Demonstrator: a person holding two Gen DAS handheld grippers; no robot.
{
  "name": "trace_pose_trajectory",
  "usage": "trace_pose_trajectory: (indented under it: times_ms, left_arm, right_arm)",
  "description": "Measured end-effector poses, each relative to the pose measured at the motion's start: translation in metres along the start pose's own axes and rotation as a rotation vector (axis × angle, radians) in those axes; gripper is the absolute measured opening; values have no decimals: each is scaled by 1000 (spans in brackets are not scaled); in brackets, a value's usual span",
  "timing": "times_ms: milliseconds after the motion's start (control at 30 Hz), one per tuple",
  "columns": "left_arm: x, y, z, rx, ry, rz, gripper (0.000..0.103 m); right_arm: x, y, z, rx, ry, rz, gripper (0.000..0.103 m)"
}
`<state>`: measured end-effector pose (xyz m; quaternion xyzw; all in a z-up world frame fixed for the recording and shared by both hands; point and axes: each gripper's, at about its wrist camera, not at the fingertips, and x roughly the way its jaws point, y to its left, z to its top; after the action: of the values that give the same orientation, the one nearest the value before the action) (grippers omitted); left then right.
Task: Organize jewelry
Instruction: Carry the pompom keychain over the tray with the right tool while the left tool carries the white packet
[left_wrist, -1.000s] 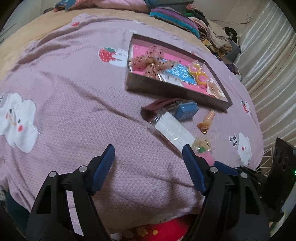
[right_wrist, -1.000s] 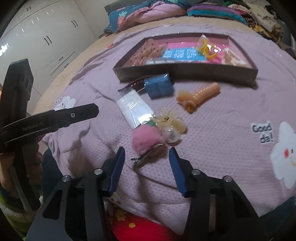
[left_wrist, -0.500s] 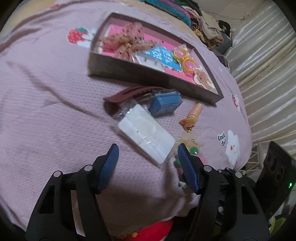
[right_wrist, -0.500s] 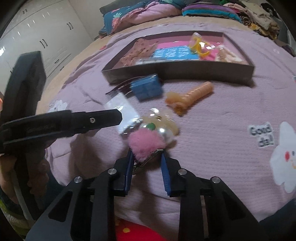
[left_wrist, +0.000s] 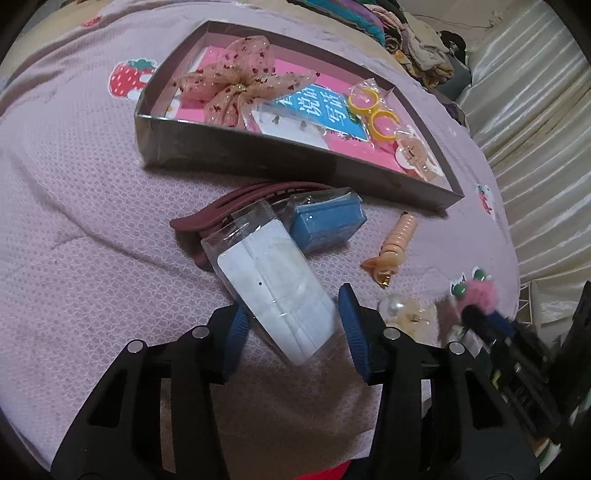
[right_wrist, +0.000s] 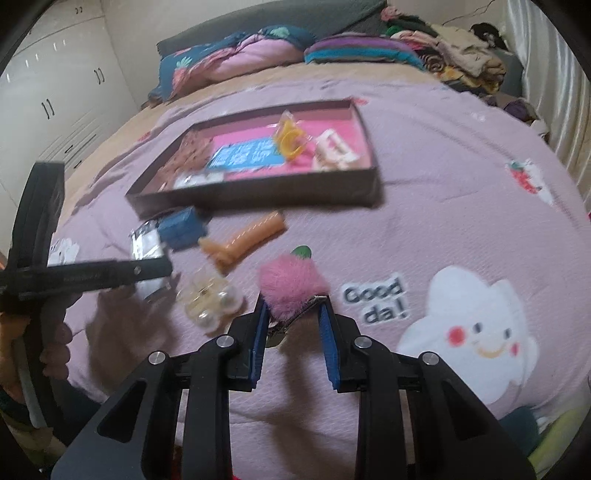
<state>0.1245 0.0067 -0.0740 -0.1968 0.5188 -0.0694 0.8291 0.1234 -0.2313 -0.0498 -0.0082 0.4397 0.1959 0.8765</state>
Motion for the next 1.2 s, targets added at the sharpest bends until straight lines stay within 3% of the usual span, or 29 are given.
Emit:
trace_pose_trajectory:
  times_ms: [467,1200]
  left_arm:
    - [-45,23,-10,-54,-81,13,38]
    - [-94,19,41,-62,-249,32,38]
  right_arm:
    - [-24,12,21,-38,-61,35,25]
    - [-31,44,56,-124,-97,87,25]
